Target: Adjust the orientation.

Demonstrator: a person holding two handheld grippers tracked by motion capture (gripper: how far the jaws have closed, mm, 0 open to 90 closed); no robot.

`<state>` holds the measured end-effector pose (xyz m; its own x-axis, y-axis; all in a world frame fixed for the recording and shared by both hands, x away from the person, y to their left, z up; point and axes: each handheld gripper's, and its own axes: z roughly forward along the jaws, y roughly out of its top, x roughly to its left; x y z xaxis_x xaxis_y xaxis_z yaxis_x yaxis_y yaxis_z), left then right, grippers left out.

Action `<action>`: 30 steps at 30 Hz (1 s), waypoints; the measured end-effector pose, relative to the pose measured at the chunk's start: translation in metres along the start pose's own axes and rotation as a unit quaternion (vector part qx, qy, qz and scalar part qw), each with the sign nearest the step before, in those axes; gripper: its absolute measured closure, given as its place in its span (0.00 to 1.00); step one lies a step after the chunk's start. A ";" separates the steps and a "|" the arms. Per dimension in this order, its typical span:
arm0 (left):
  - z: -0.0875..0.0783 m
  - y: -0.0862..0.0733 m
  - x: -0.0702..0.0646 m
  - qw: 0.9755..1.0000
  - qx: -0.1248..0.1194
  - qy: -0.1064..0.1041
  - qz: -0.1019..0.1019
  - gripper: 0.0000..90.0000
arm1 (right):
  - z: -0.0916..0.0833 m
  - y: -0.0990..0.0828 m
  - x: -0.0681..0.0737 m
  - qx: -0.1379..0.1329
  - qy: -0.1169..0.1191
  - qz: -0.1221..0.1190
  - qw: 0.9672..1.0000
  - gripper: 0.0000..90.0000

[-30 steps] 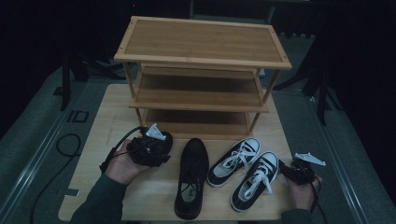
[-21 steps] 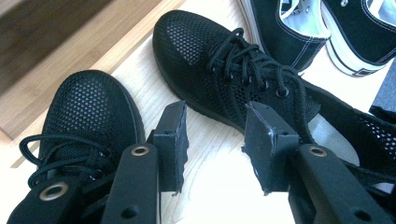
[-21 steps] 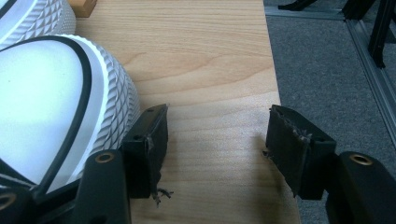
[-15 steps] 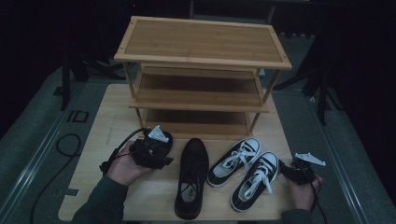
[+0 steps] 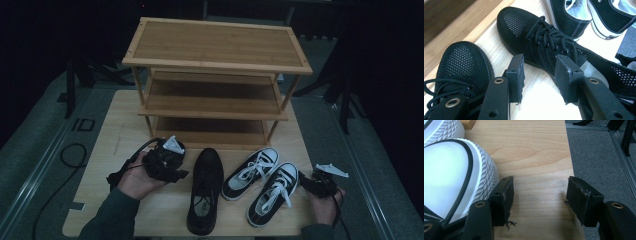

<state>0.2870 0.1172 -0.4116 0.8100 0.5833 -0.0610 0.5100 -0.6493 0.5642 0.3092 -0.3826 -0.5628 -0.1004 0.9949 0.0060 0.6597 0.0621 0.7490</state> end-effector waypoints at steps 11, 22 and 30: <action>0.004 0.004 -0.006 1.000 0.000 -0.007 0.010 0.65 | 0.000 0.000 0.000 0.000 0.000 0.000 1.000 0.43; 0.008 0.011 -0.012 1.000 -0.001 -0.015 0.017 0.66 | 0.000 0.000 0.000 0.000 0.000 0.000 1.000 0.43; 0.014 0.015 -0.015 1.000 0.001 -0.023 0.022 0.66 | 0.000 0.000 0.000 0.000 0.000 0.000 1.000 0.43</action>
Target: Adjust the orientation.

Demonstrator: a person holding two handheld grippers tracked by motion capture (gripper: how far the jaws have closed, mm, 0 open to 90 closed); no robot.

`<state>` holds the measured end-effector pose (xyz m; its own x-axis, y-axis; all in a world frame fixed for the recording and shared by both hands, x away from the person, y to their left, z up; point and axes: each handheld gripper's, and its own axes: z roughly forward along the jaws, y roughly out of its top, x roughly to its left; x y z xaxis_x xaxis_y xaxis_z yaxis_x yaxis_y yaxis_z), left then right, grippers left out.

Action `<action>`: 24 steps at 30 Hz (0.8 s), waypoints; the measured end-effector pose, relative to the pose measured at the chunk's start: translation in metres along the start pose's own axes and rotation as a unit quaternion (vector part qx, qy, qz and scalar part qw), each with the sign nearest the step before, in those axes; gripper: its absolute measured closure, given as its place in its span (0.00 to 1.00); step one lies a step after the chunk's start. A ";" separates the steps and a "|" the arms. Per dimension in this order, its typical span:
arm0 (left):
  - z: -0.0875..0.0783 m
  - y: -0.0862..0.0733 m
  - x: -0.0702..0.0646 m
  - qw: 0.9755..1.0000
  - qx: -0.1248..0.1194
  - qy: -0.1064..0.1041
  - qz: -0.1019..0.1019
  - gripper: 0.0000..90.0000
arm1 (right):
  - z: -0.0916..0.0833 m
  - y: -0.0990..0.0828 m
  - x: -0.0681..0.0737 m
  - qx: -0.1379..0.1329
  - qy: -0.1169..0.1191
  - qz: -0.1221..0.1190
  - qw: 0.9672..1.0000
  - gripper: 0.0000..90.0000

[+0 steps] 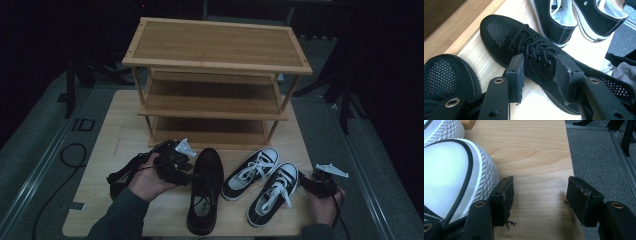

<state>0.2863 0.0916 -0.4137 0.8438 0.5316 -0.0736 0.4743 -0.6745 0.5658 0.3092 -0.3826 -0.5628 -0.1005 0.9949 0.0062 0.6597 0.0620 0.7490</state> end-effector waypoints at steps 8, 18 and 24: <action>0.009 0.005 -0.004 1.000 0.002 -0.012 -0.002 0.65 | 0.000 0.000 0.000 0.000 0.000 0.000 1.000 0.43; 0.020 0.006 -0.009 1.000 0.011 -0.015 -0.002 0.65 | 0.000 0.000 0.000 0.000 0.000 0.000 1.000 0.43; 0.035 -0.001 -0.013 0.999 0.034 -0.012 0.001 0.65 | 0.000 0.000 0.000 0.000 0.000 0.000 1.000 0.43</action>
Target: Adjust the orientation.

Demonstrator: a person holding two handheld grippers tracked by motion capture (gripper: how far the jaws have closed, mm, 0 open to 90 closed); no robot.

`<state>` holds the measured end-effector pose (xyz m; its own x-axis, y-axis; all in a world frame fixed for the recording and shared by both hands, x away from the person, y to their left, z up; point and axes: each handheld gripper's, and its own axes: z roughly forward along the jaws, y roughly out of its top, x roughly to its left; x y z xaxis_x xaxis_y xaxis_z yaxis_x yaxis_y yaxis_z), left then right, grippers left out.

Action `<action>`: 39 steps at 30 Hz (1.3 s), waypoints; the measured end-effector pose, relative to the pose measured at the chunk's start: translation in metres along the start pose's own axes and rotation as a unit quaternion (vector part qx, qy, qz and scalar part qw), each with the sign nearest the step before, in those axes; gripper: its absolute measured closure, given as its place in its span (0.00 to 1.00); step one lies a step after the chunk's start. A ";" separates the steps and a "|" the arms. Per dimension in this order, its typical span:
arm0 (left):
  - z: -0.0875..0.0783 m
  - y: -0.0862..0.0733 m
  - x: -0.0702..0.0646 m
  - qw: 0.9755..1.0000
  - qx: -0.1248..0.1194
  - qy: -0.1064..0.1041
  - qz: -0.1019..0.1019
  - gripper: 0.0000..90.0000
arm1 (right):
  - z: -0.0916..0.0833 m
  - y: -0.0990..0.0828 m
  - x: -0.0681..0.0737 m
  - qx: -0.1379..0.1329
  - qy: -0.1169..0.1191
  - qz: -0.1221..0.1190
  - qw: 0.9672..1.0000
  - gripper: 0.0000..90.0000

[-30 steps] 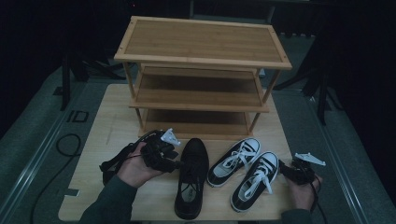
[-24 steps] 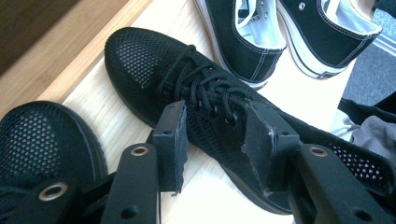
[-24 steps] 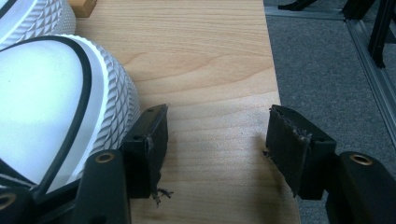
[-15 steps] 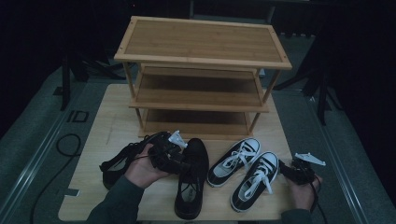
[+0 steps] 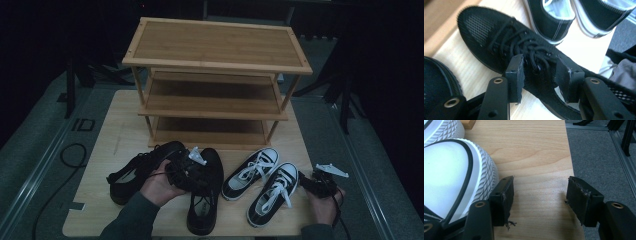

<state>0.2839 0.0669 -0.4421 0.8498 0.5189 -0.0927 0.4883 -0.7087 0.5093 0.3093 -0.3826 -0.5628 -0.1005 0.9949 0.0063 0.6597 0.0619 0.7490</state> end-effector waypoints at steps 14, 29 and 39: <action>0.009 -0.008 0.001 1.000 0.022 0.006 -0.010 0.66 | 0.000 0.000 0.000 0.000 0.000 0.000 1.000 0.43; 0.001 -0.012 0.005 0.998 0.025 0.049 -0.007 0.97 | 0.000 0.000 0.000 0.000 0.000 0.000 1.000 0.43; -0.007 -0.021 0.013 0.998 0.023 0.060 -0.019 0.97 | 0.000 0.000 0.000 0.000 0.000 0.000 1.000 0.43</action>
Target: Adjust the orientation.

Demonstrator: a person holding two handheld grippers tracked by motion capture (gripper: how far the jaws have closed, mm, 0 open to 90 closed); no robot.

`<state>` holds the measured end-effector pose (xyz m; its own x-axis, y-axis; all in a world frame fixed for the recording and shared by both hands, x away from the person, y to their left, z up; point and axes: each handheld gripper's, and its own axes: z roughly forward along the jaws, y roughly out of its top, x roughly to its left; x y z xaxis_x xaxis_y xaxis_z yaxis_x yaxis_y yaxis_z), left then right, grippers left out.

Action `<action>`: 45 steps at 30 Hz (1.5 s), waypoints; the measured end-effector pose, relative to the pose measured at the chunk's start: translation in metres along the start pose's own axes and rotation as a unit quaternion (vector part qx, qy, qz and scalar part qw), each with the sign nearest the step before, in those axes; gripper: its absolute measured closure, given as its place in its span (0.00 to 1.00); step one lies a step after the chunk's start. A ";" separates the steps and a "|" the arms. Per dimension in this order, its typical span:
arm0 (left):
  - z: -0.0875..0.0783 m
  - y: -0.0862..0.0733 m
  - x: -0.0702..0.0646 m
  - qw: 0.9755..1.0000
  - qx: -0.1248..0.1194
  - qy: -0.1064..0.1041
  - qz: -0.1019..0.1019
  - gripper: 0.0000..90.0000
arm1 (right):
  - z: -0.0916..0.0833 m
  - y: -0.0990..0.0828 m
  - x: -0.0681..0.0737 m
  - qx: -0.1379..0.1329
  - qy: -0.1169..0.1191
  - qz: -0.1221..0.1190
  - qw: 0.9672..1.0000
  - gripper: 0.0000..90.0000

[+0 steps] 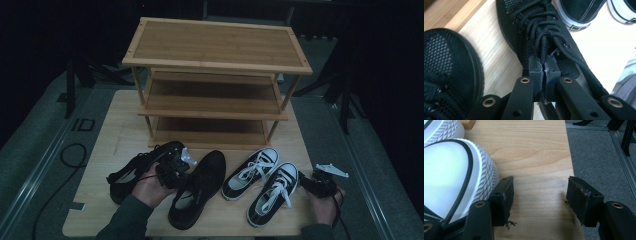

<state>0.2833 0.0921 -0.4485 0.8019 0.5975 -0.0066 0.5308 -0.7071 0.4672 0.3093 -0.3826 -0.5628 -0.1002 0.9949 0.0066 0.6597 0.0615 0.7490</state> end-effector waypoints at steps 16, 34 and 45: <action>-0.015 -0.029 0.018 1.000 -0.002 0.002 -0.020 0.97 | 0.000 0.000 0.000 0.000 0.000 0.000 1.000 0.43; -0.038 -0.068 0.038 0.998 0.003 0.008 -0.055 0.97 | 0.000 0.000 0.000 0.000 0.000 0.000 1.000 0.43; -0.044 -0.079 0.046 0.998 0.006 0.017 -0.058 0.97 | 0.000 0.000 0.000 0.000 -0.001 0.000 1.000 0.43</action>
<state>0.2662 0.1921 -0.4469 0.7250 0.6881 -0.0290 0.6228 -0.6371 0.4542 0.3092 -0.3824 -0.5628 -0.0990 0.9951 0.0061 0.6597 0.0611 0.7490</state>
